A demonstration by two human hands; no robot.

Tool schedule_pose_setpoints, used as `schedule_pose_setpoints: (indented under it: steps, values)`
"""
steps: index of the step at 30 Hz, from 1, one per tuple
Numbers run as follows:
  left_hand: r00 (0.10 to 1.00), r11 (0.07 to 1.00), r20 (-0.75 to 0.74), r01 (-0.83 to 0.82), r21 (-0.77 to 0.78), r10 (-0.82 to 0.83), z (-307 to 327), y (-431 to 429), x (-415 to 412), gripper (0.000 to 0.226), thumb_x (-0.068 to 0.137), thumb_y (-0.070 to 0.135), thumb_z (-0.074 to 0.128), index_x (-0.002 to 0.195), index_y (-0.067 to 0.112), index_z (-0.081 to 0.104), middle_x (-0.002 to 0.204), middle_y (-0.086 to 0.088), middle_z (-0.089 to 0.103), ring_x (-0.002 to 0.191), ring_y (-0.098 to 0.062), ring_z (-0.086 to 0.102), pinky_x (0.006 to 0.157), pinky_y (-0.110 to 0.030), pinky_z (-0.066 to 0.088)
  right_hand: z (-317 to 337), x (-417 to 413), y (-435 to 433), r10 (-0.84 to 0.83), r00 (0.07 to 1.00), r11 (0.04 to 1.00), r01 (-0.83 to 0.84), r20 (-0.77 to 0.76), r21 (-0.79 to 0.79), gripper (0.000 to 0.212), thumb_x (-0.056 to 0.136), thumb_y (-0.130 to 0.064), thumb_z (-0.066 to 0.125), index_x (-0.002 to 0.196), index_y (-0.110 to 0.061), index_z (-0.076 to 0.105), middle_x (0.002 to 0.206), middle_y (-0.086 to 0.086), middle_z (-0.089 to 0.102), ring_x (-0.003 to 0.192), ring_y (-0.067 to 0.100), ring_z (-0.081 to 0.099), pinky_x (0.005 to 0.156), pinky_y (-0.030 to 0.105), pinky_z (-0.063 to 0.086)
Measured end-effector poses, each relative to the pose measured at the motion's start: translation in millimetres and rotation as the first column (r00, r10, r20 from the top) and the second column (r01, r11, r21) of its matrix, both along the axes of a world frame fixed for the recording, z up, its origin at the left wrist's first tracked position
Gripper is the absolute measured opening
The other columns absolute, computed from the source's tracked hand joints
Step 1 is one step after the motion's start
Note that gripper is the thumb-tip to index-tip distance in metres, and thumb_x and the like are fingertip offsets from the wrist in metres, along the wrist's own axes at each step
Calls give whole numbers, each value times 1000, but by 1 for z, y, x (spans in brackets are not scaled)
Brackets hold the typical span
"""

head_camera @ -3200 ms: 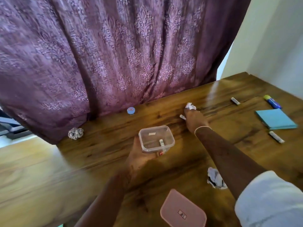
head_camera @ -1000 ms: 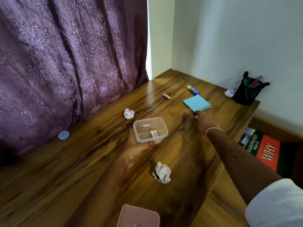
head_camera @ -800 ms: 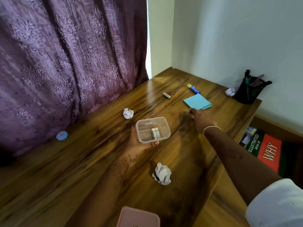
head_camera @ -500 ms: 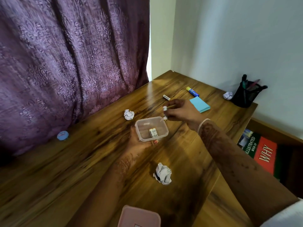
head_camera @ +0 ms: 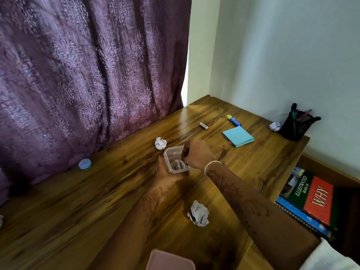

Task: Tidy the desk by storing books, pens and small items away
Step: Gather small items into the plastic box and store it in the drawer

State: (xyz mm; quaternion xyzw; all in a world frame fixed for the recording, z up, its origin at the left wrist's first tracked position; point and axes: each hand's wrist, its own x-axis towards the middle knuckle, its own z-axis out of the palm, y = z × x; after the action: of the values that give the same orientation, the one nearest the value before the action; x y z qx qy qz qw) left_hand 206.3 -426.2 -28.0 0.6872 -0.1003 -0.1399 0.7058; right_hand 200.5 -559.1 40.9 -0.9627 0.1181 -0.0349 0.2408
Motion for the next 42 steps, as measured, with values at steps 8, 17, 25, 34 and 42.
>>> schedule_pose_setpoints:
  steps: [8, 17, 25, 34, 42]
  values:
    - [996, 999, -85, 13, -33, -16, -3, -10, 19, 90, 64, -13, 80, 131, 27, 34, 125, -8, 60, 102, -14, 63, 73, -24, 57, 5, 26, -31, -91, 996, 857, 81, -5, 509, 10, 77, 0, 71, 71, -8, 70, 75, 10, 72, 62, 20, 71, 55, 27, 58]
    - [995, 998, -83, 61, -18, -63, -6, -31, 60, 80, 68, -9, 79, 126, 31, 39, 119, 4, 63, 97, -2, 67, 78, -26, 57, -44, 110, -127, -273, 960, 943, 254, 65, 216, 35, 89, -16, 60, 123, -17, 62, 120, 8, 65, 108, 26, 60, 92, 36, 49]
    - [990, 997, -117, 83, -8, -83, -13, -41, 82, 86, 64, -1, 84, 135, 23, 42, 122, -1, 65, 108, -12, 66, 87, -35, 57, -79, 157, -141, -54, 998, 974, 45, -36, -224, 43, 99, -14, 42, 140, -24, 46, 132, 15, 53, 121, 34, 49, 102, 44, 44]
    - [989, 996, -122, 88, 8, -87, -7, -36, 72, 81, 70, -10, 78, 132, 25, 39, 122, 1, 63, 108, -11, 64, 85, -30, 56, -56, 140, -134, -337, 930, 873, 252, 144, 417, 18, 83, -14, 68, 100, -10, 70, 97, 10, 72, 84, 25, 69, 81, 35, 57]
    - [994, 1000, -112, 8, -5, -9, 4, -11, 40, 87, 69, -14, 76, 131, 34, 37, 124, 0, 62, 110, -13, 63, 91, -34, 55, 11, 53, -49, -130, 987, 554, -4, 91, 833, 11, 78, 0, 75, 83, -5, 67, 74, 8, 69, 65, 15, 67, 61, 26, 59]
